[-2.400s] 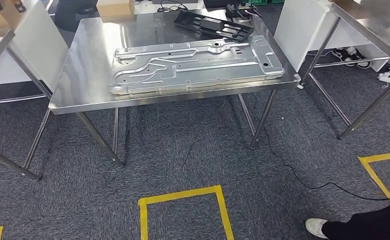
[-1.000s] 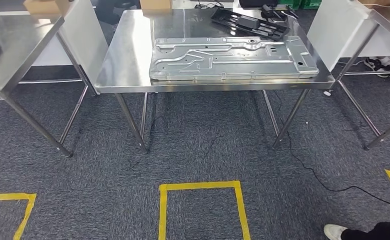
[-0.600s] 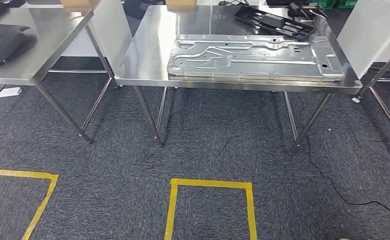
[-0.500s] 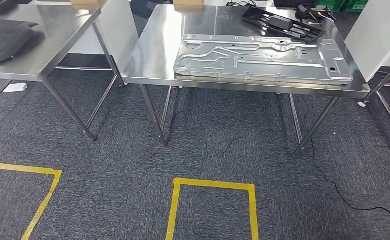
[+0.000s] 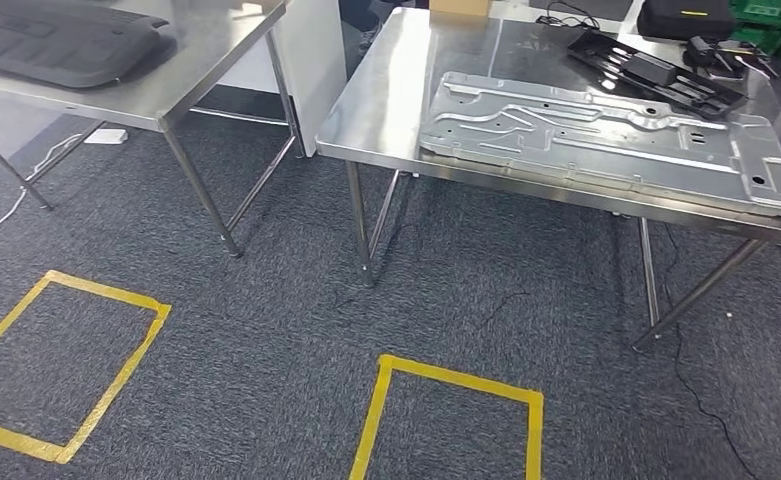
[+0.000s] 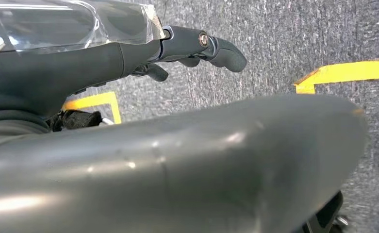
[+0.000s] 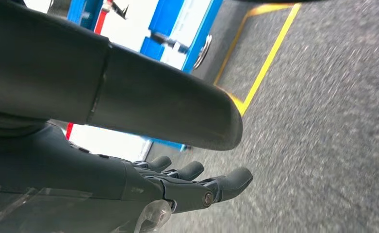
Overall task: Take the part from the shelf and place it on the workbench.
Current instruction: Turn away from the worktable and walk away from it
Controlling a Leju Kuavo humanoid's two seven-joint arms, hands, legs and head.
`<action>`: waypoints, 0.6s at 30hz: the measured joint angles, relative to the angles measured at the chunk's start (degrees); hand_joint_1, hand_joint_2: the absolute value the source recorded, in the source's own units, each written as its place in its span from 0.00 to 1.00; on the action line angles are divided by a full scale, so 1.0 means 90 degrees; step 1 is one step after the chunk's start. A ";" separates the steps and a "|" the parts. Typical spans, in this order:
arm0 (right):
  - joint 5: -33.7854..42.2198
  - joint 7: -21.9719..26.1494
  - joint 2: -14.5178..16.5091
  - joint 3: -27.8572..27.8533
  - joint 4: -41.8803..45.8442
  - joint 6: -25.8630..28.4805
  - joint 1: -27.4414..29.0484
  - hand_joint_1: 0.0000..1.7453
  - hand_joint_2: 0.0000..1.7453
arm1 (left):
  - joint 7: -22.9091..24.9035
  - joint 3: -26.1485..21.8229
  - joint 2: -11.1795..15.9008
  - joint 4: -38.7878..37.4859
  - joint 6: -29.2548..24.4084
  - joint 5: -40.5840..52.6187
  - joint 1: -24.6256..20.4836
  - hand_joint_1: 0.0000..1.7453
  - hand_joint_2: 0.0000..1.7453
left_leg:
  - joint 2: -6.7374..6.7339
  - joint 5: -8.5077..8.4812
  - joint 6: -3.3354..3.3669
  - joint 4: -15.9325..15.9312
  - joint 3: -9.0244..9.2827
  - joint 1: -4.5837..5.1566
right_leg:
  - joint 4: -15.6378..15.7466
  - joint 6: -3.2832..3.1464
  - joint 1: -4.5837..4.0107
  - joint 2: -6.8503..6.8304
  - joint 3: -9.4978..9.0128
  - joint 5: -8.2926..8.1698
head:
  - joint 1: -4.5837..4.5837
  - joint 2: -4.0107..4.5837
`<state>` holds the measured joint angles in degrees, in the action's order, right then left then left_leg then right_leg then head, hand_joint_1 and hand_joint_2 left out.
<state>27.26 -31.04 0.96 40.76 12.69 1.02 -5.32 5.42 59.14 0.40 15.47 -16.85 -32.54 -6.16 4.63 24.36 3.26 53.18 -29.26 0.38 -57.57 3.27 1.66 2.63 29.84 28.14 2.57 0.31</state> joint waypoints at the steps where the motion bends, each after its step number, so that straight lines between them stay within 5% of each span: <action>1: 0.0002 0.0000 0.0000 0.0003 -0.0001 -0.0001 0.0003 0.00 0.00 | 0.0003 0.0000 0.0000 -0.0001 0.0001 -0.0001 -0.0004 0.00 0.00 | 0.0055 0.0012 -0.0034 0.0034 -0.0033 0.0005 | 0.0235 -0.0017 0.0005 0.0096 -0.0092 -0.0074 | 0.0002 0.0000; 4: 0.0013 0.0000 0.0008 0.0009 -0.0001 -0.0007 -0.0035 0.00 0.00 | 0.0020 0.0000 0.0002 -0.0011 0.0006 -0.0005 0.0004 0.00 0.00 | 0.0155 0.0006 -0.0123 0.0064 -0.0107 -0.0012 | 0.0306 -0.0125 -0.0026 0.0002 -0.0102 -0.0094 | 0.0009 0.0000; 6: 0.0027 -0.0002 0.0015 0.0011 -0.0001 -0.0011 -0.0039 0.00 0.00 | 0.0027 0.0001 0.0005 -0.0021 0.0009 -0.0010 0.0016 0.00 0.00 | -0.0037 0.0161 -0.0191 0.0318 -0.0227 -0.0022 | 0.0321 -0.0200 -0.0017 -0.0143 -0.0107 -0.0112 | 0.0021 0.0000; 9: 0.0036 -0.0006 0.0015 0.0015 -0.0001 -0.0019 -0.0003 0.00 0.00 | 0.0027 0.0002 0.0004 -0.0024 0.0026 -0.0018 0.0002 0.00 0.00 | -0.0388 0.0784 -0.0300 0.1593 -0.0836 -0.0055 | 0.0326 -0.0266 -0.0026 -0.0389 -0.0097 -0.0104 | 0.0039 0.0000; 11: 0.0036 -0.0007 0.0015 0.0022 -0.0001 -0.0021 0.0001 0.00 0.00 | 0.0029 0.0002 0.0003 -0.0024 0.0038 -0.0019 0.0012 0.00 0.00 | -0.0432 0.0923 -0.0325 0.2128 -0.1094 -0.0076 | 0.0326 -0.0270 -0.0031 -0.0542 -0.0095 -0.0093 | 0.0039 0.0000; 12: 0.0036 -0.0007 0.0016 0.0027 -0.0001 -0.0021 -0.0005 0.00 0.00 | 0.0030 0.0002 0.0003 -0.0025 0.0042 -0.0019 0.0022 0.00 0.00 | -0.0455 0.0817 -0.0321 0.2010 -0.1032 -0.0081 | 0.0326 -0.0267 -0.0033 -0.0610 -0.0101 -0.0087 | 0.0039 0.0000; 15: 0.0036 -0.0007 0.0025 0.0036 -0.0001 -0.0019 -0.0028 0.00 0.00 | 0.0035 0.0002 0.0006 -0.0028 0.0043 -0.0006 0.0013 0.00 0.00 | -0.0793 0.0227 -0.0217 0.0626 -0.0309 -0.0022 | 0.0323 -0.0224 -0.0052 -0.0798 -0.0152 -0.0052 | 0.0040 0.0000; 17: 0.0035 -0.0007 0.0030 0.0041 -0.0001 -0.0016 -0.0034 0.00 0.00 | 0.0035 0.0002 0.0007 -0.0029 0.0043 0.0005 -0.0019 0.00 0.00 | -0.0962 0.0094 -0.0153 0.0108 -0.0070 0.0048 | 0.0324 -0.0167 -0.0072 -0.0920 -0.0182 -0.0021 | 0.0036 0.0000; 18: 0.0035 -0.0007 0.0033 0.0043 -0.0001 -0.0012 -0.0042 0.00 0.00 | 0.0035 0.0002 0.0007 -0.0030 0.0043 0.0006 -0.0026 0.00 0.00 | -0.0918 0.0103 -0.0141 0.0070 -0.0078 0.0071 | 0.0333 -0.0134 -0.0079 -0.0985 -0.0197 -0.0011 | 0.0035 0.0000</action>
<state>27.57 -31.10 1.26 41.15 12.68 0.91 -5.70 5.73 59.17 0.46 15.21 -16.46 -32.49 -6.40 -3.64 25.29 1.99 53.81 -29.97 1.02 -54.57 2.06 0.96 -6.24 28.07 28.04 2.88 0.31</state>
